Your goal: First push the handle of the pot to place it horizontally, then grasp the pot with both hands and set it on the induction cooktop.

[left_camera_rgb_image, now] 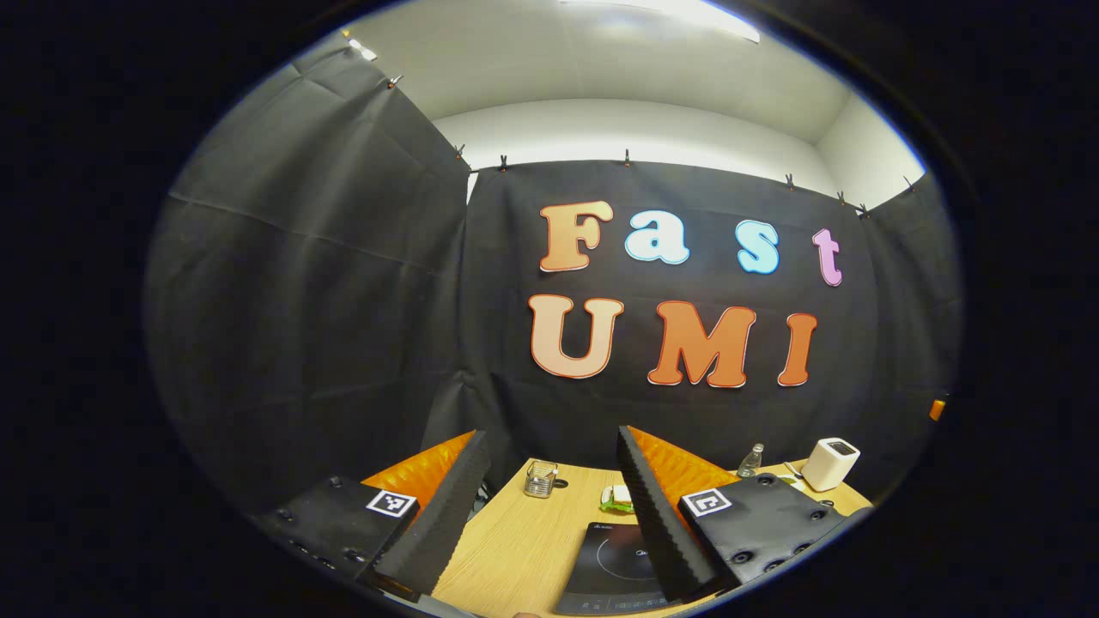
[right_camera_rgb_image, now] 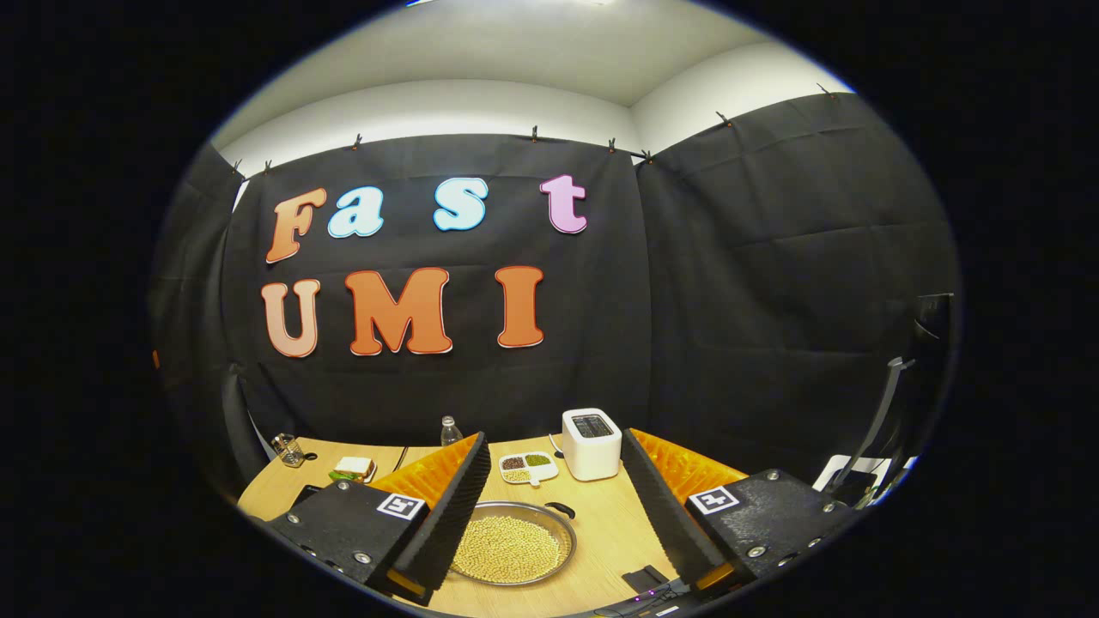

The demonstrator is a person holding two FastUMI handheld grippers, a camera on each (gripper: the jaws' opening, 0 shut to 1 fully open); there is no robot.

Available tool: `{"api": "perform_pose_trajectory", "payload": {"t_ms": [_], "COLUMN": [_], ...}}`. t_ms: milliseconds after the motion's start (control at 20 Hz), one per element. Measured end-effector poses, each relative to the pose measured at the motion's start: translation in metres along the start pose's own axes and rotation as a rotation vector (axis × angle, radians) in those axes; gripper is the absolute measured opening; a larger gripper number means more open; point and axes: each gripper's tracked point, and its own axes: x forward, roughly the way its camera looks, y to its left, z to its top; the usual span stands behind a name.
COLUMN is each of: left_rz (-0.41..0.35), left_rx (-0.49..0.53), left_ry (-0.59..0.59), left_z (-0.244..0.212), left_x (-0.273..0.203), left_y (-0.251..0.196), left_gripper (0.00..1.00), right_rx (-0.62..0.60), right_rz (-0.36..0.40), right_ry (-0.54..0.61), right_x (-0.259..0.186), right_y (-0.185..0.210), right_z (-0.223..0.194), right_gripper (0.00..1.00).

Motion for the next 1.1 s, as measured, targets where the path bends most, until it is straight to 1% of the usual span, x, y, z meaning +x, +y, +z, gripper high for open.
{"api": "perform_pose_trajectory", "payload": {"t_ms": [50,350,550,600,650,700,750,800,850,900,950,1000,1050,1100], "left_rz": [-0.001,0.025,0.027,0.026,0.03,0.031,0.029,0.027,0.024,0.024,0.029,0.033,0.034,0.032], "left_rx": [-0.003,-0.007,-0.006,-0.004,-0.003,-0.001,-0.001,-0.001,-0.003,-0.002,0.002,0.005,0.005,0.004], "left_ry": [-0.002,-0.013,-0.017,-0.017,-0.019,-0.02,-0.018,-0.017,-0.016,-0.018,-0.019,-0.018,-0.014,-0.01], "left_z": [0.001,0.005,0.005,0.006,0.005,0.006,0.005,0.005,0.005,0.007,0.004,0.003,0.002,0.001], "left_x": [0.001,0.001,0.001,0.001,0.001,0.003,0.003,0.002,0.003,0.003,0.003,0.004,0.005,0.004], "left_y": [0.0,0.015,0.016,0.015,0.016,0.015,0.013,0.012,0.012,0.012,0.013,0.013,0.013,0.011], "left_gripper": [0.97,0.97,0.97,0.97,0.97,0.97,0.97,0.97,0.97,0.97,0.97,0.98,0.97,0.97], "right_rx": [-0.004,0.003,-0.001,-0.002,-0.002,-0.001,-0.001,-0.005,-0.01,-0.02,-0.031,-0.039,-0.042,-0.042], "right_rz": [0.002,0.015,0.028,0.03,0.034,0.043,0.052,0.065,0.072,0.069,0.065,0.067,0.074,0.083], "right_ry": [0.003,0.003,0.01,0.014,0.018,0.022,0.028,0.037,0.046,0.048,0.047,0.047,0.05,0.058], "right_x": [0.001,0.002,0.003,0.004,0.003,0.002,0.001,0.001,0.001,0.0,0.0,0.0,0.001,0.001], "right_y": [0.0,0.002,0.006,0.006,0.007,0.008,0.01,0.013,0.014,0.012,0.011,0.012,0.014,0.016], "right_z": [-0.001,-0.001,-0.005,-0.006,-0.007,-0.009,-0.01,-0.013,-0.017,-0.018,-0.018,-0.019,-0.022,-0.024], "right_gripper": [0.96,0.96,0.95,0.99,0.9,0.88,0.83,0.8,0.71,0.66,0.51,0.5,0.4,0.39]}}
